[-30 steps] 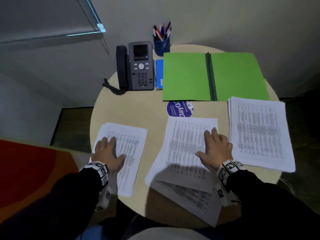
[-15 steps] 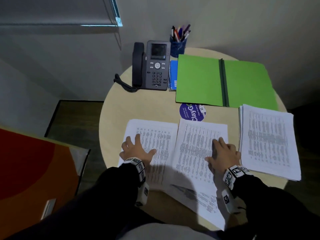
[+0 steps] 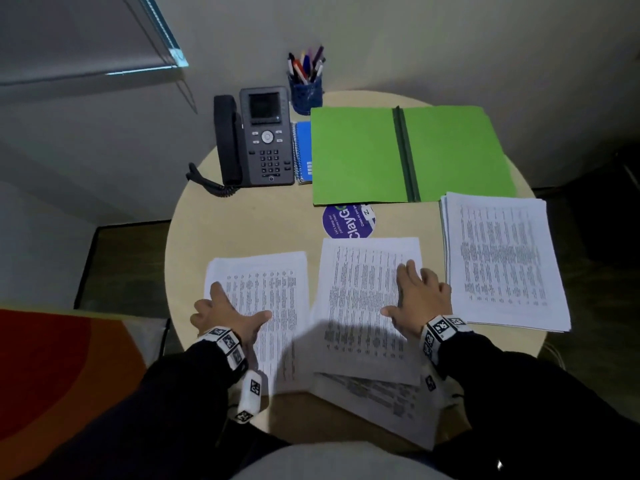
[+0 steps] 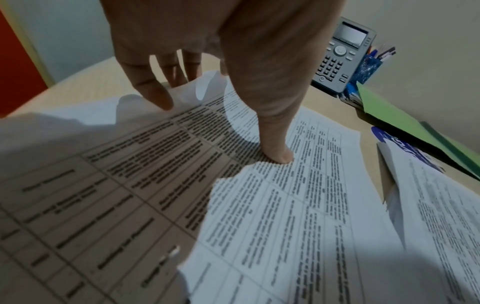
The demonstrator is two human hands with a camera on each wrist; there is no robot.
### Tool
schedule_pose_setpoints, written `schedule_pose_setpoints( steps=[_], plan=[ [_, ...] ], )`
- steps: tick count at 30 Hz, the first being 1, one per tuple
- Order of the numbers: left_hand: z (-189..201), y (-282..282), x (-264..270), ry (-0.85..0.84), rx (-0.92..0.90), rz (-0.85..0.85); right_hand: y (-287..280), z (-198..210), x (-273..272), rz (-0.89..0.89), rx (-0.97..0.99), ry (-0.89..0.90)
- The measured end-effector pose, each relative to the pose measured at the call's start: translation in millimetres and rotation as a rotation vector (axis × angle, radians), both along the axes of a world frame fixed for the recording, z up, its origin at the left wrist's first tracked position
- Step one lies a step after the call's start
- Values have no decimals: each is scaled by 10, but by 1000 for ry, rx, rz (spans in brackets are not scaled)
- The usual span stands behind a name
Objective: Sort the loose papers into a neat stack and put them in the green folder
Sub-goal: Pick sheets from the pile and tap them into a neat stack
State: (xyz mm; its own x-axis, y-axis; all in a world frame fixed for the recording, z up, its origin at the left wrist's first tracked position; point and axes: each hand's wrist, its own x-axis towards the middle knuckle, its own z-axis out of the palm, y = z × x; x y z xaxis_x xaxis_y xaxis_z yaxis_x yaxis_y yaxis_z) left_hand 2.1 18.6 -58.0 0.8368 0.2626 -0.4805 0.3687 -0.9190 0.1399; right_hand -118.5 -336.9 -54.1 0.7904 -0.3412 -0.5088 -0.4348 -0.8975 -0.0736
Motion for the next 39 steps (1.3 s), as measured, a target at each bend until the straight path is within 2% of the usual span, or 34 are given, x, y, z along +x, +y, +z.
schedule_pose_setpoints(
  steps=[4,7,9,10,13,15,17,19,21,23,25,28,34,39],
  plan=[
    [54,6,38,-96,-6,64,82,23,-51,23,32,-62],
    [58,87,147,13,41,74,180,50,-63,4,78,-153],
    [113,116,154,76,95,18,256,33,-66,-97,183,-234],
    [153,113,134,55,76,-6,285,47,-60,-198,280,-268],
    [299,69,-48,-65,-268,58,294,113,-62,-531,476,-351],
    [344,76,-147,-68,-449,100,219,152,-72,-619,521,-330],
    [281,119,-182,-37,-499,50,116,173,-61,-576,529,-288],
    [168,211,-168,-30,-276,-138,54,158,-36,-478,467,-265],
    [54,276,-130,-92,-78,-275,30,122,17,-314,300,-229],
    [-36,274,-94,-59,-49,-274,39,65,73,-185,165,-179],
    [-73,222,-55,57,-40,-272,47,-23,103,-142,106,-131],
    [-110,198,-10,104,-28,-291,82,-117,97,-111,72,-101],
    [-166,159,-91,42,10,-362,189,-53,31,-96,42,-152],
    [-100,78,-244,-124,18,-320,279,-49,-28,-94,32,-218]
  ],
)
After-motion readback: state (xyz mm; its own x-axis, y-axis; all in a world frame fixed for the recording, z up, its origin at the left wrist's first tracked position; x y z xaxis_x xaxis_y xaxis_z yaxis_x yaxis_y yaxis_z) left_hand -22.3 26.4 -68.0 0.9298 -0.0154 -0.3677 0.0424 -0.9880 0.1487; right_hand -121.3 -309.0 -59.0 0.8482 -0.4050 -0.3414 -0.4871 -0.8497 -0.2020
